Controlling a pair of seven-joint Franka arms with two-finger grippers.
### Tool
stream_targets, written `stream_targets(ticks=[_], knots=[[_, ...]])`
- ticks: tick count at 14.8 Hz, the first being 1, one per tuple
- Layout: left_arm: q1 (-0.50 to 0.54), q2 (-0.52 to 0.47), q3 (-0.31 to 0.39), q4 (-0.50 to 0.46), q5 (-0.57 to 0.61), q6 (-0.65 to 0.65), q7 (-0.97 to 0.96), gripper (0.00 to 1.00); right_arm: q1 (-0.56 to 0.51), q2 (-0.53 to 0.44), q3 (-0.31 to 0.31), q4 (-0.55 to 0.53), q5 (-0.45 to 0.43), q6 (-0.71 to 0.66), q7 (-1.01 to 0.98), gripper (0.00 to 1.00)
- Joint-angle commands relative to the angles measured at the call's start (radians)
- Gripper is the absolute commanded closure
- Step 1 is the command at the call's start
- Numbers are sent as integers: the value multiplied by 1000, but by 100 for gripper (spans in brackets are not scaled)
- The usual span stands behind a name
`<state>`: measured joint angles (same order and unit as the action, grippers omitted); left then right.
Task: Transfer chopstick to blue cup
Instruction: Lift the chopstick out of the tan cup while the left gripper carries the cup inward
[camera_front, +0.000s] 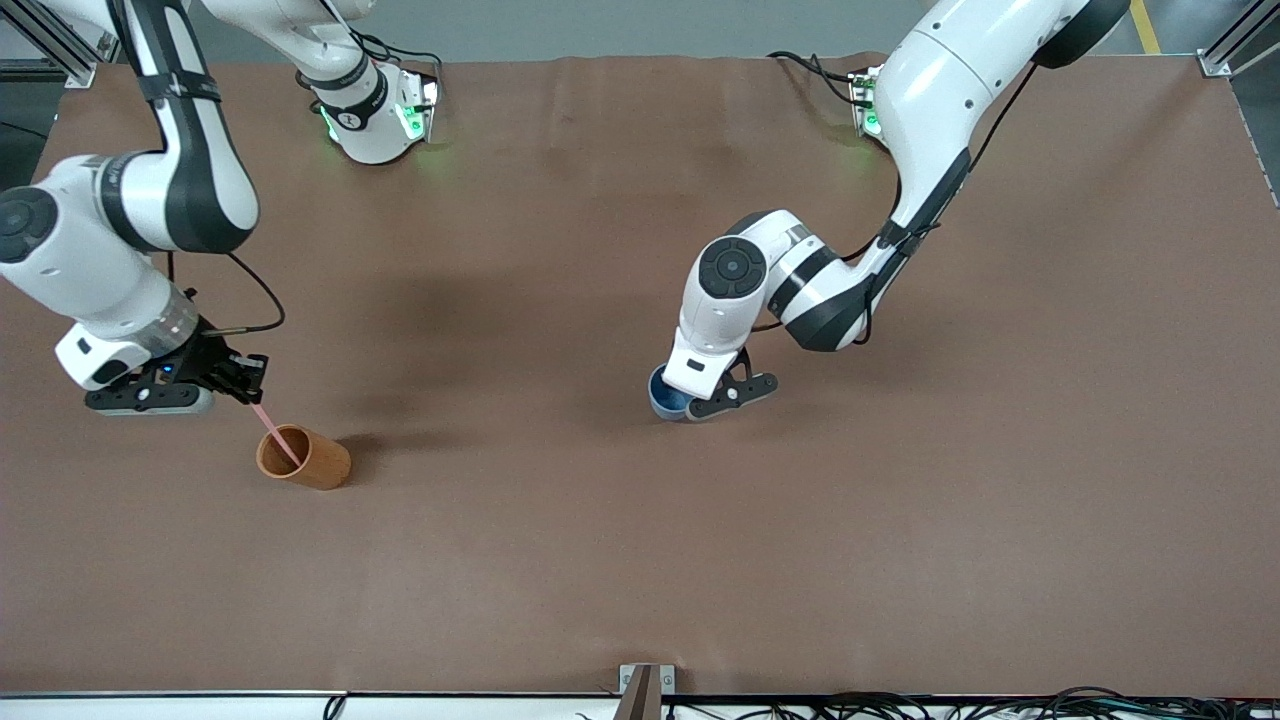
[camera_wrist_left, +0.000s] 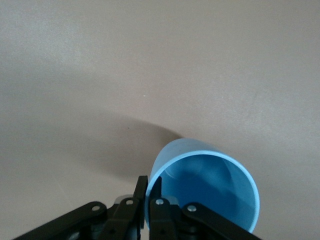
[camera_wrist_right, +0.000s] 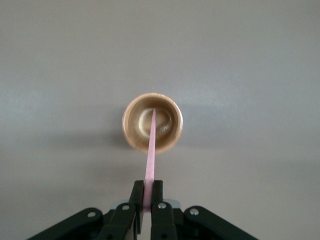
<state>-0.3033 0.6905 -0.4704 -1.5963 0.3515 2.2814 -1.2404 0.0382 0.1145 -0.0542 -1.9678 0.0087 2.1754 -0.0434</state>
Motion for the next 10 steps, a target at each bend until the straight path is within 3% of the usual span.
stream_targets(ticks=[1,3,6,7,9,10], knots=[[-3,24,-11,27,47,3,-34,100,-15,-1,7,234,8,-315,10,96],[-5,35,-11,27,64,4,-50,99,-1,1,10,357,8,-484,20,96],[-3,40,-11,27,66,6,-50,95,63,-3,16,496,8,-635,124,96],[-2,40,-13,27,66,6,-50,89,98,-3,16,527,10,-679,172,96],[18,26,-31,27,64,4,-36,26,184,-3,16,543,10,-701,314,96],[30,5,-40,27,66,-6,-28,0,233,-3,16,543,8,-700,397,96]])
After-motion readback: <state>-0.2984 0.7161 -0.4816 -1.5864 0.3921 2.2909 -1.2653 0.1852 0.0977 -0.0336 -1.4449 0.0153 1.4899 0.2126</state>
